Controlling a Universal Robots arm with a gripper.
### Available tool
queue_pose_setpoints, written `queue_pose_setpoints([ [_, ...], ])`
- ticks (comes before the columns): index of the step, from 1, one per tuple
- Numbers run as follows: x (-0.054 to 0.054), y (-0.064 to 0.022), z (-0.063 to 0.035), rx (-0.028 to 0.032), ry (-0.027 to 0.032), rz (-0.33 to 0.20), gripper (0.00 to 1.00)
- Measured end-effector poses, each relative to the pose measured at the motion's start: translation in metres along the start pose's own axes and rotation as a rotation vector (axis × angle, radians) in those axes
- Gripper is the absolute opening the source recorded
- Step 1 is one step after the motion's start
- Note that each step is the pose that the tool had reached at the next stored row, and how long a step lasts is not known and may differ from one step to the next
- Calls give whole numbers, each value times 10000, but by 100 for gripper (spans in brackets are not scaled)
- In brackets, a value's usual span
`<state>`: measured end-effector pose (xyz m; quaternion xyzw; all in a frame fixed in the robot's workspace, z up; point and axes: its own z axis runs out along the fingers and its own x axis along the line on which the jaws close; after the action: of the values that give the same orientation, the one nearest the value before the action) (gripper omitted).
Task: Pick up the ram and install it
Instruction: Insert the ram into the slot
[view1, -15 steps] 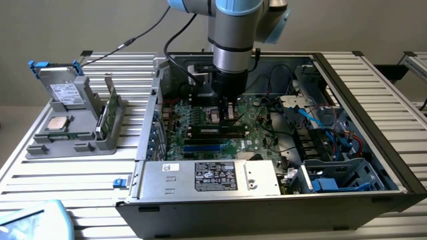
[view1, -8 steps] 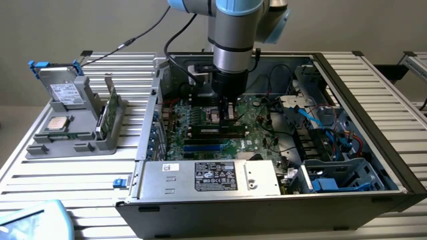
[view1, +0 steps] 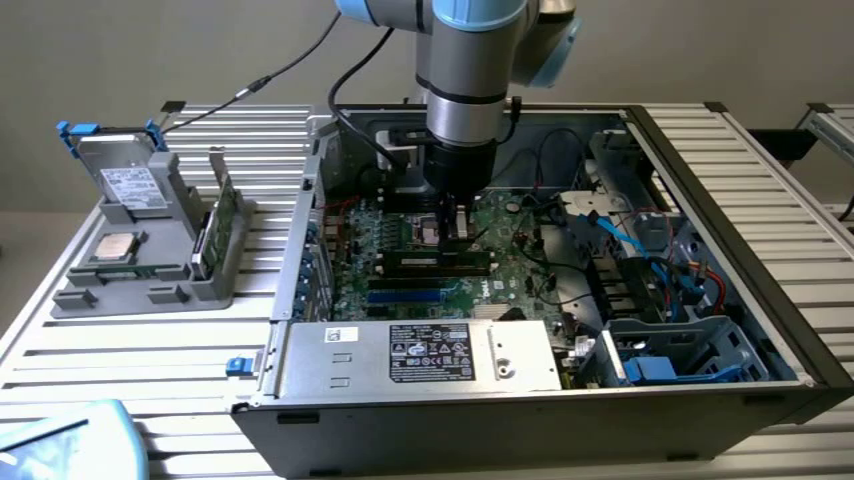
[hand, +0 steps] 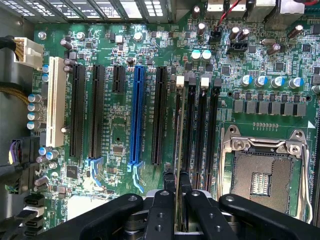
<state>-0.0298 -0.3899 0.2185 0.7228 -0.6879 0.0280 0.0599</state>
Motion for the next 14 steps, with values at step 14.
queue_pose_setpoints([
  [14, -1, -7, 0, -73, 12, -25, 14],
])
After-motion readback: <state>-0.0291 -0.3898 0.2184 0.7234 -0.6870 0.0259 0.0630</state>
